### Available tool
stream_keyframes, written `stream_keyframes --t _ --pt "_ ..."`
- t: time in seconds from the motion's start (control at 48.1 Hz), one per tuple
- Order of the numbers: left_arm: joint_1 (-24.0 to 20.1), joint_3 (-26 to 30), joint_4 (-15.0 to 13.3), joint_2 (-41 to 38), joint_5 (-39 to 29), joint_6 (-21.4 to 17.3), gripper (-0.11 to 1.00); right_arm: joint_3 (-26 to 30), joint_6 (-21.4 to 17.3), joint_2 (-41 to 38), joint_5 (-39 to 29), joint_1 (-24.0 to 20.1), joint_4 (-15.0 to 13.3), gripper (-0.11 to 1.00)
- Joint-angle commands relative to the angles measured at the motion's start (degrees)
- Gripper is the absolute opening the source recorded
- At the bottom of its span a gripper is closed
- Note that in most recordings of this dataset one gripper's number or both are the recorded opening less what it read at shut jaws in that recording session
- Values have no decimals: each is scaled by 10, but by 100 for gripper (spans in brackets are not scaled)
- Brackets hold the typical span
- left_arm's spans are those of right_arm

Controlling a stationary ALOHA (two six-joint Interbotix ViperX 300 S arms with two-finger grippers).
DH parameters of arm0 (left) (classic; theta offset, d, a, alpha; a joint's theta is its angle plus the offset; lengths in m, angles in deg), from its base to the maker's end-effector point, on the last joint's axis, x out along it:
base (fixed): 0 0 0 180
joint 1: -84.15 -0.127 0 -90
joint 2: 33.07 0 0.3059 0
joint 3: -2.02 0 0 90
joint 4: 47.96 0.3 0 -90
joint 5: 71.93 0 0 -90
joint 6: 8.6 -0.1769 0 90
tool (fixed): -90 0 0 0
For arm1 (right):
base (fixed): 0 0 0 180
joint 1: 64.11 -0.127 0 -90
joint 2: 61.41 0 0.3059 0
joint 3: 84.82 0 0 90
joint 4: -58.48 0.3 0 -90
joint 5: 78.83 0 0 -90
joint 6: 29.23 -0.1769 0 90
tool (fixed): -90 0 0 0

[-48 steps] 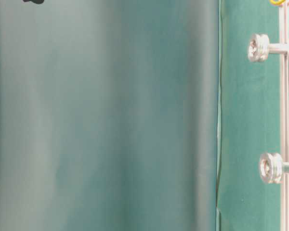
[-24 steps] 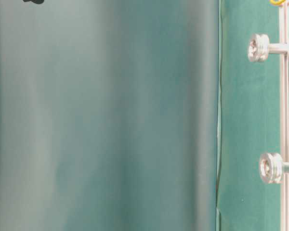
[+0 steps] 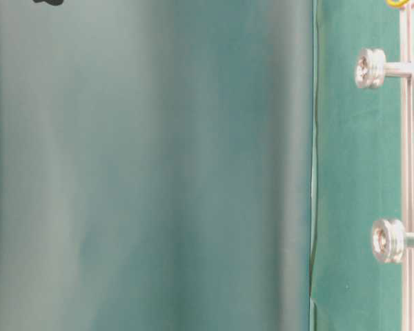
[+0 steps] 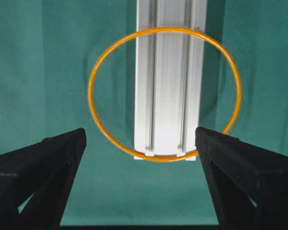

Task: Hook the rubber onto the shaft.
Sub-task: 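Close the right gripper on the near edge of the orange band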

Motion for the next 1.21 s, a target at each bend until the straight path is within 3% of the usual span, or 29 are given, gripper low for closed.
stream_keyframes --t 0.0,0.624,0.895,1.186 --pt "-1 17 2 -4 3 1 0 13 -2 1 4 -3 4 99" --pt "-1 17 1 -4 2 2 0 -48 -3 -80 125 -43 42 99" --pt "-1 17 1 -4 1 2 0 -73 -3 -115 197 -59 47 99" --pt "-1 17 2 -4 1 2 0 -91 -4 -144 221 -71 52 99"
